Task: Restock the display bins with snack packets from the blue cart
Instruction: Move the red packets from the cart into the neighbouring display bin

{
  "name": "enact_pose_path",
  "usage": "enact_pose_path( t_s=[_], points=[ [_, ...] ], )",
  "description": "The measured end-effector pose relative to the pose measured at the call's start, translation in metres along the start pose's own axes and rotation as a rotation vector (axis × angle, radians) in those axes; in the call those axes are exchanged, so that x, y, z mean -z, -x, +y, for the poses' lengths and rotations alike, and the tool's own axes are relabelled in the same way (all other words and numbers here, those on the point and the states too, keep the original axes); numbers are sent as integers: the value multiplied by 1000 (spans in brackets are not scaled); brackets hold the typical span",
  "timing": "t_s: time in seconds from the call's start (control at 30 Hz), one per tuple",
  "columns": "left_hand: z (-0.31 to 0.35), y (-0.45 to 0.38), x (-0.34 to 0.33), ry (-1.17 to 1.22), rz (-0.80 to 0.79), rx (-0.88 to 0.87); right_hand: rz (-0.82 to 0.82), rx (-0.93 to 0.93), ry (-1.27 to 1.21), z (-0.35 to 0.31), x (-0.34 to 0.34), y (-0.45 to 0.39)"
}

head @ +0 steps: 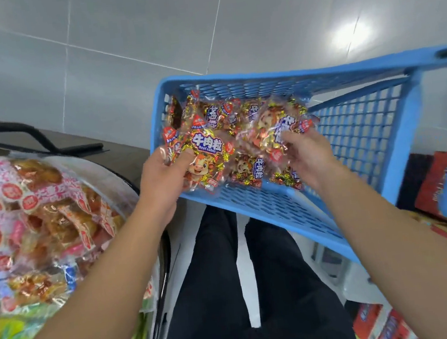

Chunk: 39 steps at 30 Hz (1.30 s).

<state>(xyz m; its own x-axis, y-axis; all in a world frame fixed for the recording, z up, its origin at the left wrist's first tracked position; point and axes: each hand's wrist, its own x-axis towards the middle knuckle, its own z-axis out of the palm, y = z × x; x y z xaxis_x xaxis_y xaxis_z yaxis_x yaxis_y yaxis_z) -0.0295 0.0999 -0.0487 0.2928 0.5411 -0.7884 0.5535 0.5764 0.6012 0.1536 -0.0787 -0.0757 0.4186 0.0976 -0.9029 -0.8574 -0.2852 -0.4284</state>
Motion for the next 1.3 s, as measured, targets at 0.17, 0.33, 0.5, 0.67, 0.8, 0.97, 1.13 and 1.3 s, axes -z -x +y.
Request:
enact_pose_path(
  t_s=[0.17, 0.33, 0.5, 0.67, 0.8, 0.97, 1.13, 1.3],
  points=[
    [15, 62, 5, 29, 65, -63, -215, 103, 10, -15, 36, 74],
    [17, 151, 4, 105, 130, -130, -438, 154, 188, -32, 59, 135],
    [-2, 240, 7, 267, 248, -186, -641, 367, 389, -37, 62, 197],
    [-36, 317, 26, 434, 457, -251, -763, 450, 537, -19, 54, 254],
    [-72, 368, 52, 553, 623, -261, -826, 513, 638, 8, 37, 293],
    [-124, 419, 84, 705, 810, -291, -965, 608, 832, 51, 7, 337],
    [-180, 460, 122, 848, 947, -295, -1084, 701, 981, 102, -24, 382],
    [-236, 500, 176, 947, 1004, -323, -1146, 821, 1076, 166, -55, 427]
  ],
)
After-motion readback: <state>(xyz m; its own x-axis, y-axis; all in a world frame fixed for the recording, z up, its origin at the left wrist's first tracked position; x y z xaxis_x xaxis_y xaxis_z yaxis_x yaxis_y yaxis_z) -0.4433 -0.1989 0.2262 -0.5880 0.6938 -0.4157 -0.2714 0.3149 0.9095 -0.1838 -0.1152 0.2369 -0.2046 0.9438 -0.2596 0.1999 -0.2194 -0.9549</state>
